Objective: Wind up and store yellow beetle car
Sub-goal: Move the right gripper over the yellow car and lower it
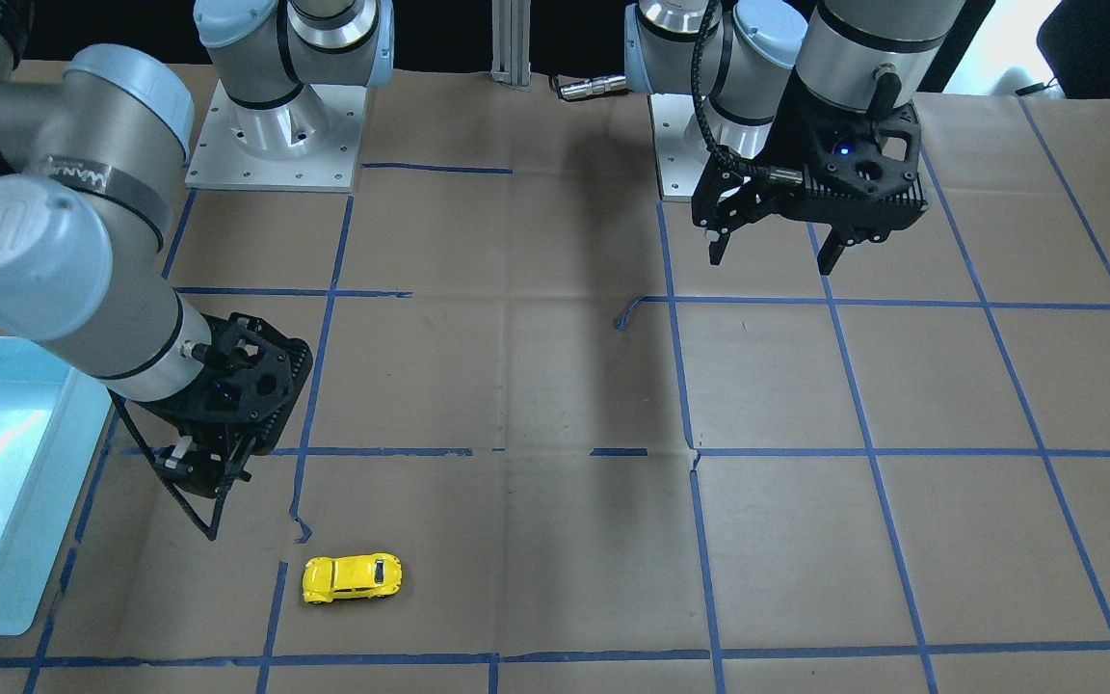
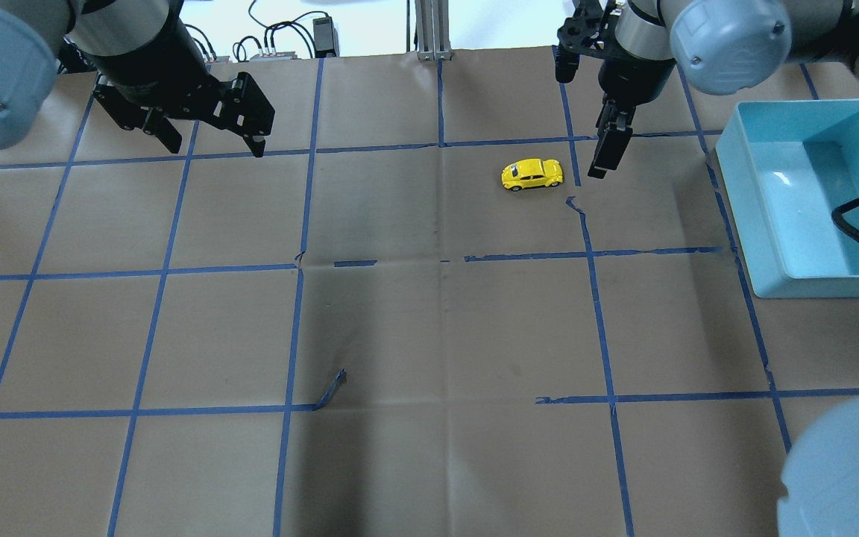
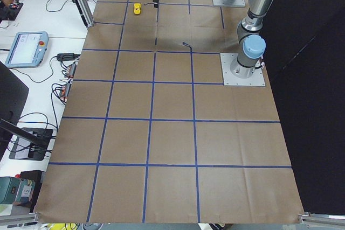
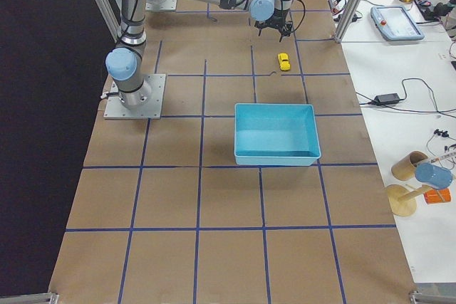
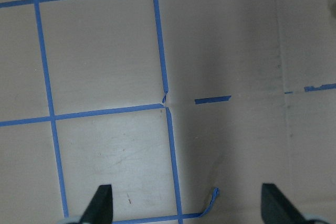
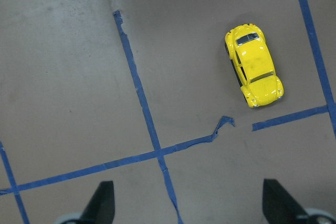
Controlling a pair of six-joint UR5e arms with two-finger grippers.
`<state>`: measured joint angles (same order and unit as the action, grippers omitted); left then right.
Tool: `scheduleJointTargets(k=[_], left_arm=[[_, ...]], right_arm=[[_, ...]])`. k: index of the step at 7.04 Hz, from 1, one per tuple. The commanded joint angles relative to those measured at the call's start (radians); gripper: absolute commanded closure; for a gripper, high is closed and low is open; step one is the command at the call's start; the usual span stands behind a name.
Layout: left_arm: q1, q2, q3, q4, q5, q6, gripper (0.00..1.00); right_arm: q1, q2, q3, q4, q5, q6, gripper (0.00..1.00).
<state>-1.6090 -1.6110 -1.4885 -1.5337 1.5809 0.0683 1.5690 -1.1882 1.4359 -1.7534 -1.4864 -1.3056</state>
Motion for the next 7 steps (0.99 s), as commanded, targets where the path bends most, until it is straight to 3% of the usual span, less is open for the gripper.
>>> scheduleJointTargets(k=[1, 3, 7], left_arm=[[0.001, -0.007, -0.004, 0.029, 0.001, 0.005, 0.02], [0.0, -0.023, -0.006, 0.029, -0.002, 0.004, 0.02], [0.001, -0.013, -0.004, 0.027, 0.001, 0.005, 0.01]], right_arm=[[0.057, 0.096, 0.0, -0.171, -0.023, -0.094, 0.0], [0.065, 0.198, -0.003, -0.303, -0.025, -0.247, 0.0], [0.066, 0.255, -0.006, -0.374, -0.022, -0.293, 0.03]])
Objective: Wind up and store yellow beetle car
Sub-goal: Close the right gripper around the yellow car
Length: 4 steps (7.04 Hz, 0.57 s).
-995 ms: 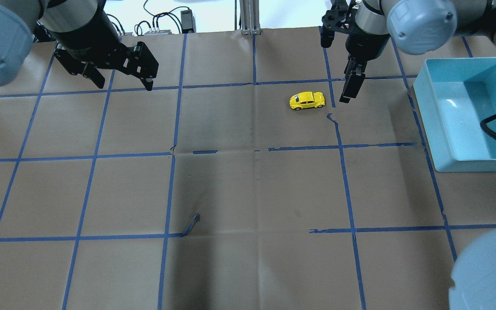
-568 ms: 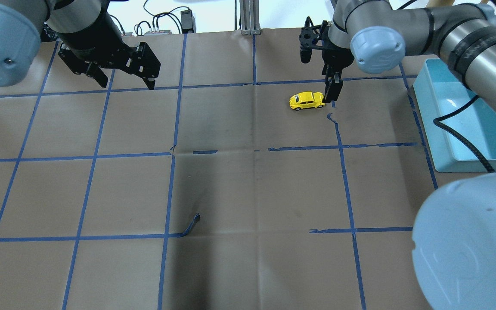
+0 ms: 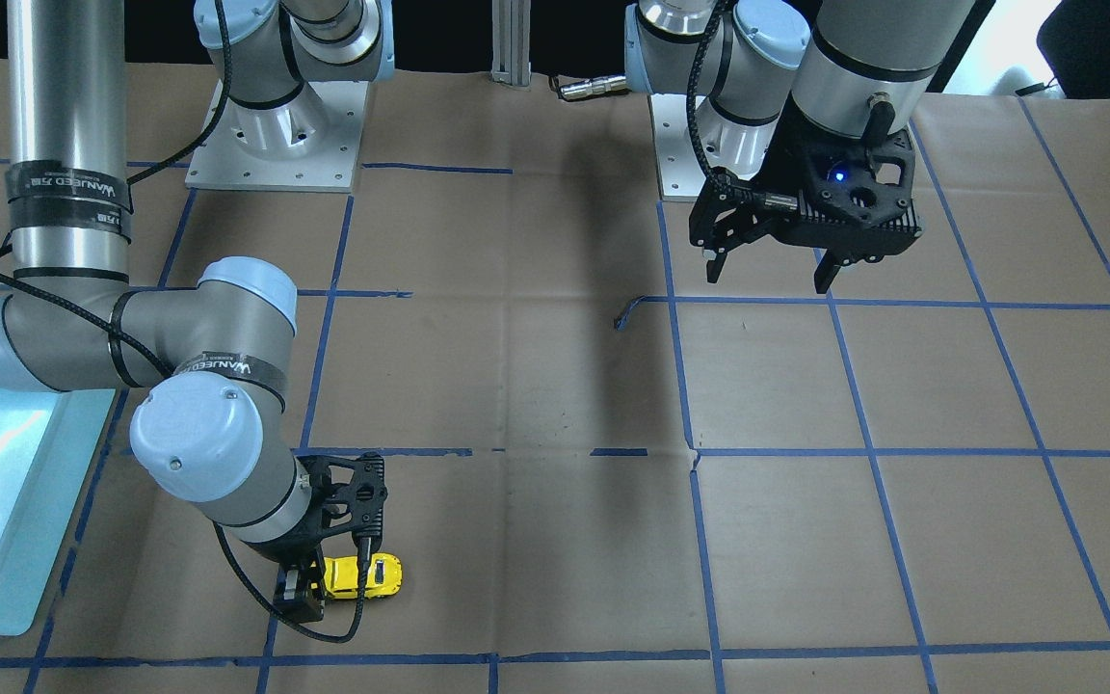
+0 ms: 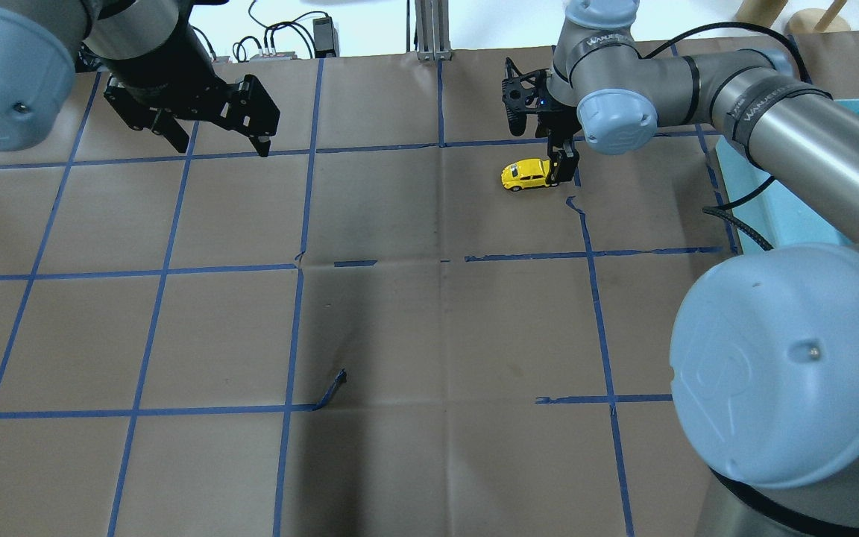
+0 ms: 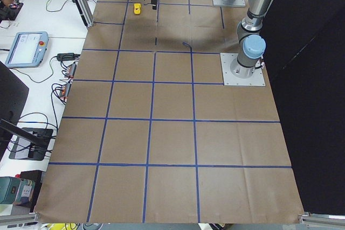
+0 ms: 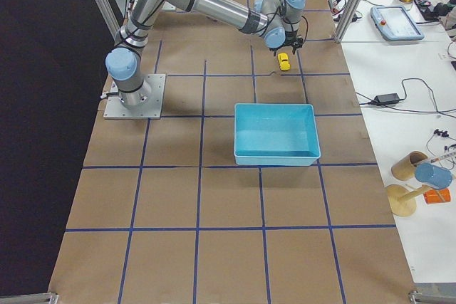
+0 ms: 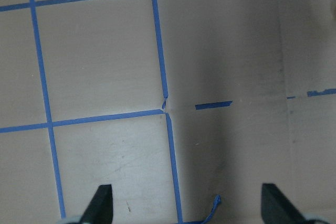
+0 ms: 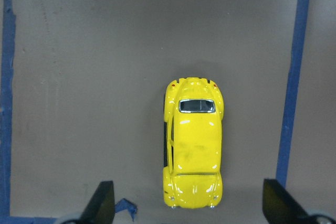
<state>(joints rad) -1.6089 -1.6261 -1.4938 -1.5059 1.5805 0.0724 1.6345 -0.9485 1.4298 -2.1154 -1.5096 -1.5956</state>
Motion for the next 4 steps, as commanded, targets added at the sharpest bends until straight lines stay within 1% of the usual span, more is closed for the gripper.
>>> scheduleJointTargets(k=[1, 2, 4], left_arm=[[0.0, -0.006, 0.001, 0.001, -0.002, 0.001, 0.01], [0.001, 0.003, -0.011, 0.007, -0.002, 0.003, 0.01], [0.001, -0.003, -0.009, 0.012, -0.004, 0.003, 0.01]], right_arm=[[0.002, 0.028, 0.001, -0.012, 0.003, 0.005, 0.02], [0.002, 0.04, -0.002, -0.012, 0.003, 0.011, 0.02], [0.007, 0.077, -0.057, -0.011, 0.003, 0.014, 0.02]])
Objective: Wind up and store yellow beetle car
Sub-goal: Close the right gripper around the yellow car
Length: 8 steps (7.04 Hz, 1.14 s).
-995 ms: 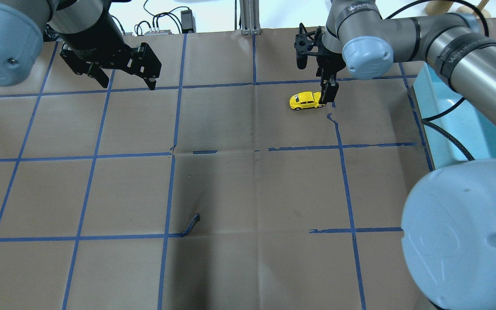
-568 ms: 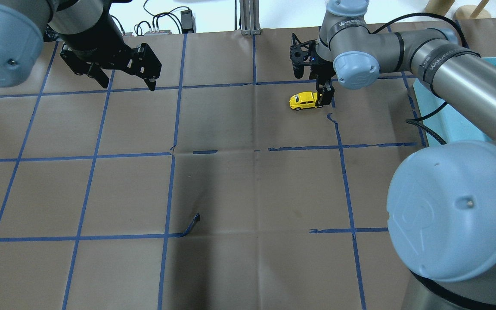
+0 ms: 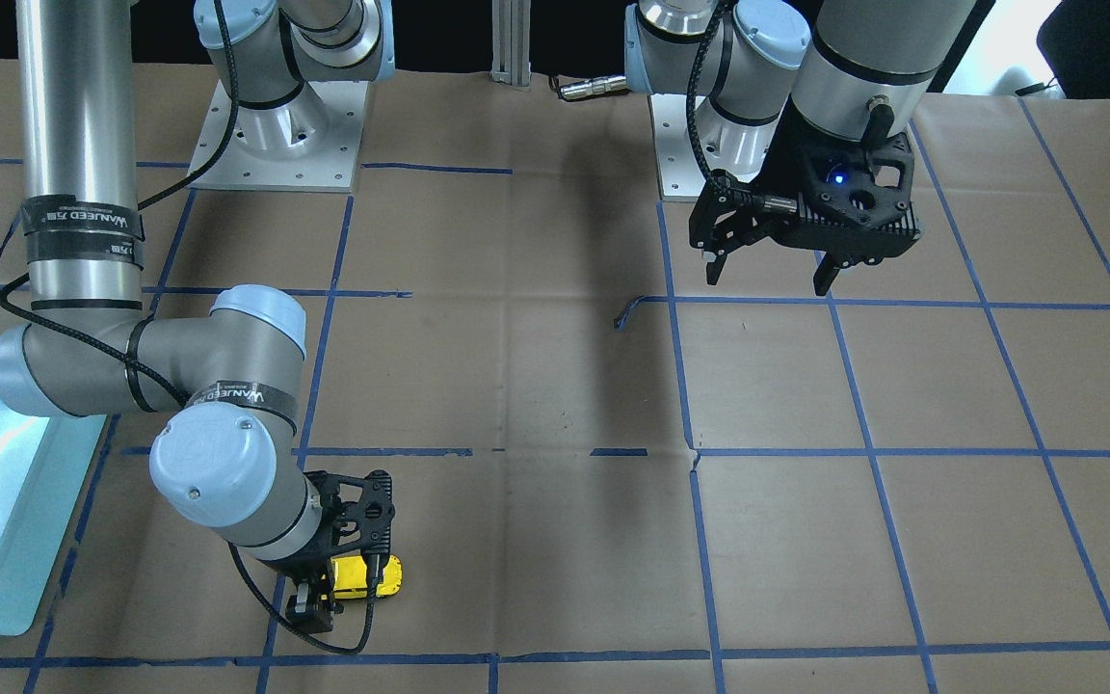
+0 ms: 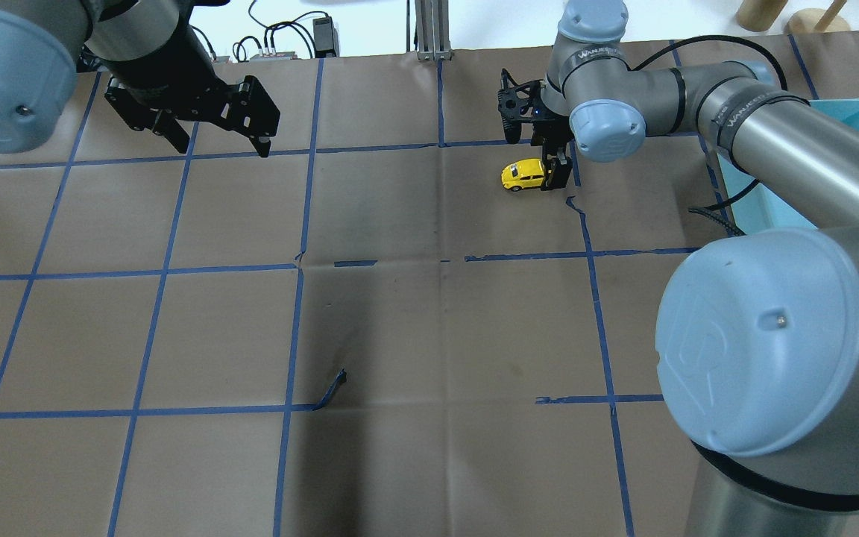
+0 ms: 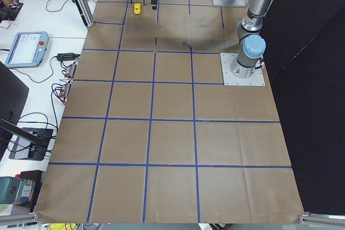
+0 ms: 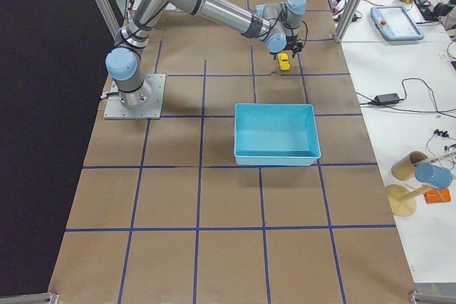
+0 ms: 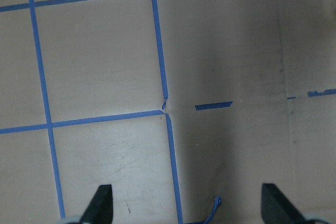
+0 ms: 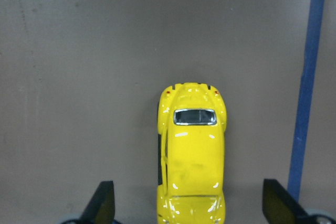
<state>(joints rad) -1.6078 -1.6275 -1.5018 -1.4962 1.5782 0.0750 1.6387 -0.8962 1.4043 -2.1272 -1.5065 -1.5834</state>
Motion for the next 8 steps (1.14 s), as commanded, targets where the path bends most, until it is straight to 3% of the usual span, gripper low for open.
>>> scheduleJointTargets(k=[1, 2, 4, 5, 6, 7, 8], left_arm=[[-0.001, -0.006, -0.005, 0.016, 0.0, 0.0, 0.01], [-0.001, -0.006, -0.005, 0.02, -0.001, 0.0, 0.01], [-0.001, -0.006, -0.005, 0.021, 0.0, 0.0, 0.01], [-0.001, -0.008, -0.005, 0.022, -0.001, 0.0, 0.01], [-0.001, -0.006, -0.003, 0.022, 0.0, 0.0, 0.01], [-0.001, -0.006, -0.005, 0.022, 0.0, 0.0, 0.01], [-0.001, -0.005, -0.005, 0.022, 0.0, 0.0, 0.01]], right_arm=[[0.007, 0.051, -0.045, 0.001, 0.0, 0.017, 0.02], [0.027, 0.053, -0.047, 0.001, -0.007, 0.048, 0.04], [0.033, 0.051, -0.042, 0.021, -0.02, 0.14, 0.5], [0.033, 0.048, -0.045, 0.039, -0.023, 0.14, 0.61], [0.033, 0.031, -0.047, 0.049, -0.023, 0.141, 0.67], [0.032, 0.014, -0.06, 0.067, -0.023, 0.14, 0.68], [0.026, -0.024, -0.103, 0.16, -0.021, 0.14, 0.7]])
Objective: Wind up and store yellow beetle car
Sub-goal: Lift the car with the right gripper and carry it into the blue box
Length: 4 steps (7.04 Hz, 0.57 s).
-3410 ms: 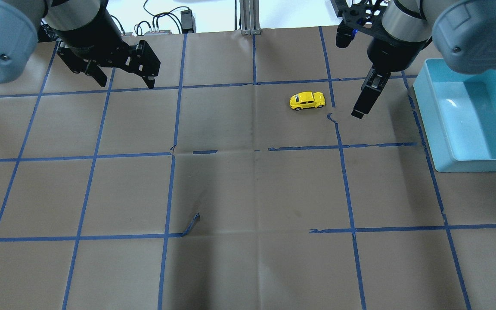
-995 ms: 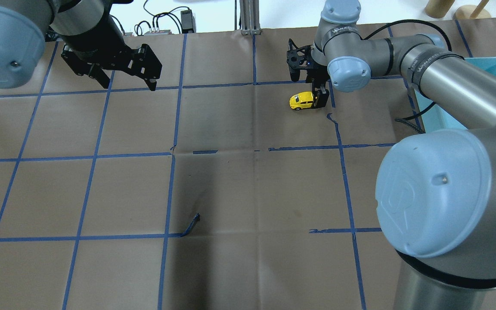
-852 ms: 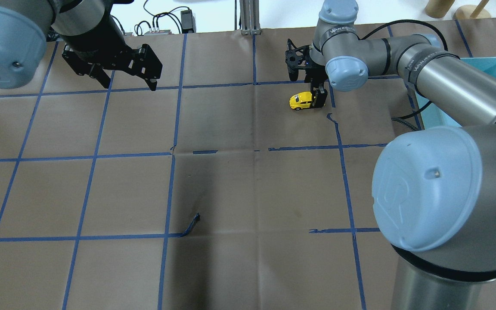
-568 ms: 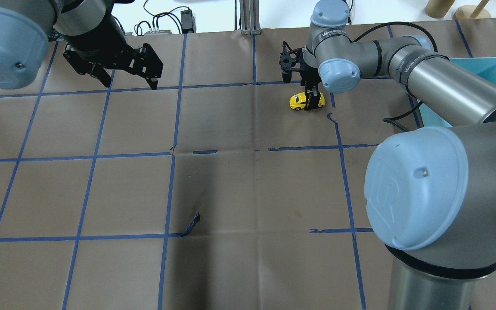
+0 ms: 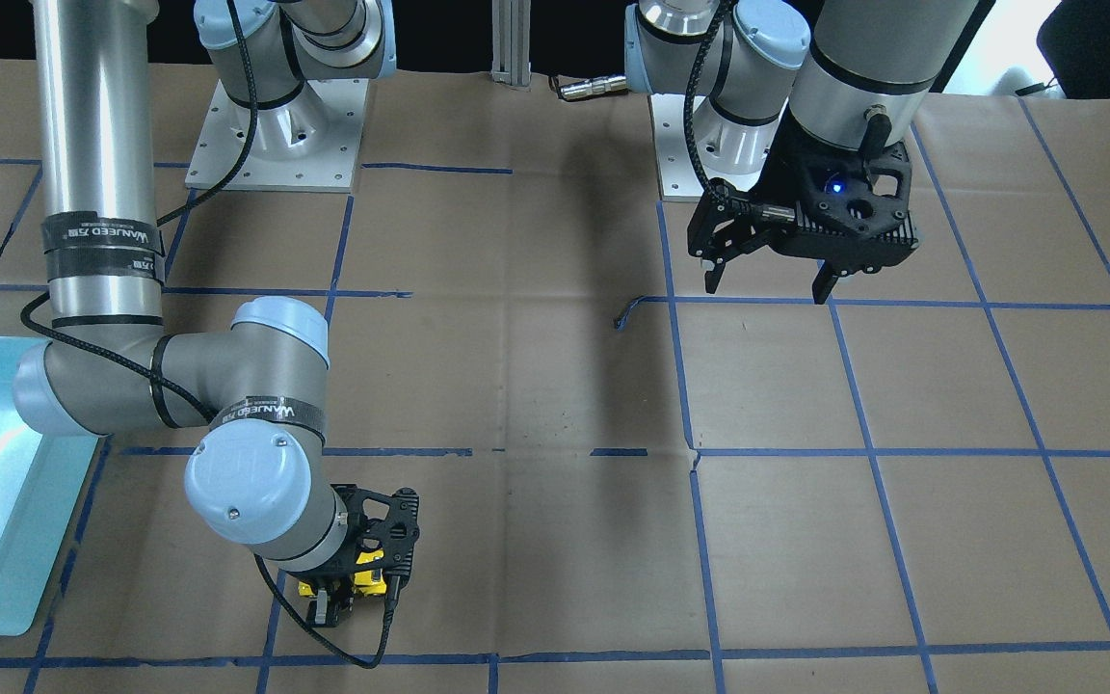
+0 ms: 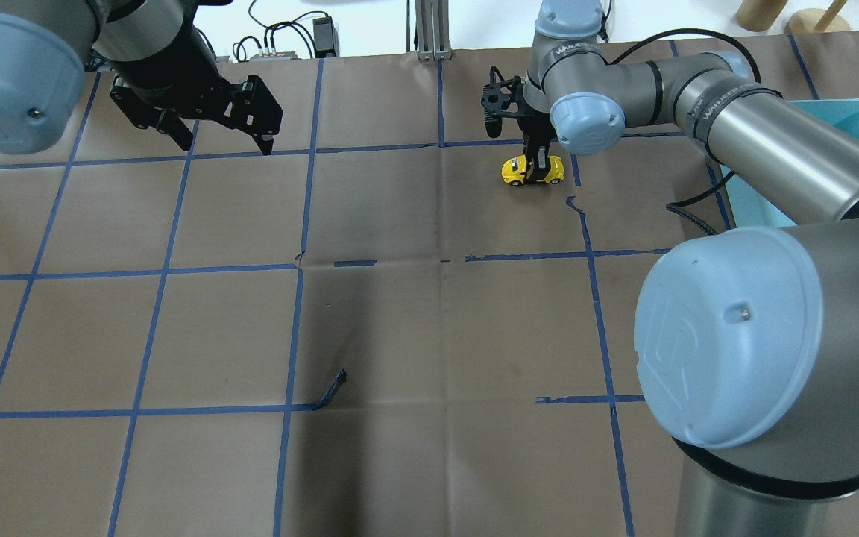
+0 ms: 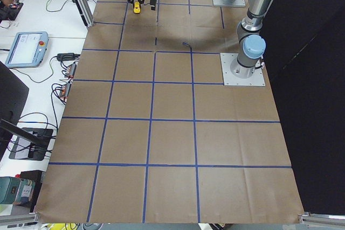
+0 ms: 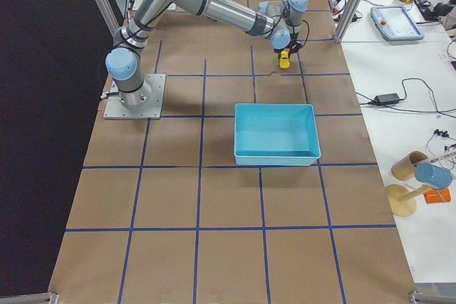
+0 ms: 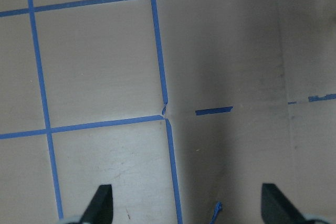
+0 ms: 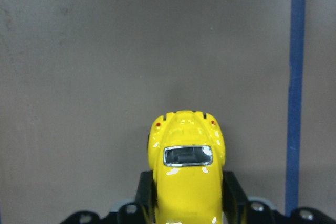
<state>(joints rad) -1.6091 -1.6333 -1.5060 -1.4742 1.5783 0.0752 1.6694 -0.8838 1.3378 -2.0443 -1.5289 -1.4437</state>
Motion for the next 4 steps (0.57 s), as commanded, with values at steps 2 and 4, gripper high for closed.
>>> scheduleJointTargets(k=[2, 4], left_arm=[[0.002, 0.015, -0.005, -0.001, 0.0, 0.0, 0.01], [0.002, 0.012, -0.003, -0.001, -0.001, 0.0, 0.01]], right_arm=[[-0.107, -0.118, -0.045, 0.211, 0.003, 0.023, 0.72], [-0.19, -0.212, -0.001, 0.28, 0.001, 0.022, 0.72]])
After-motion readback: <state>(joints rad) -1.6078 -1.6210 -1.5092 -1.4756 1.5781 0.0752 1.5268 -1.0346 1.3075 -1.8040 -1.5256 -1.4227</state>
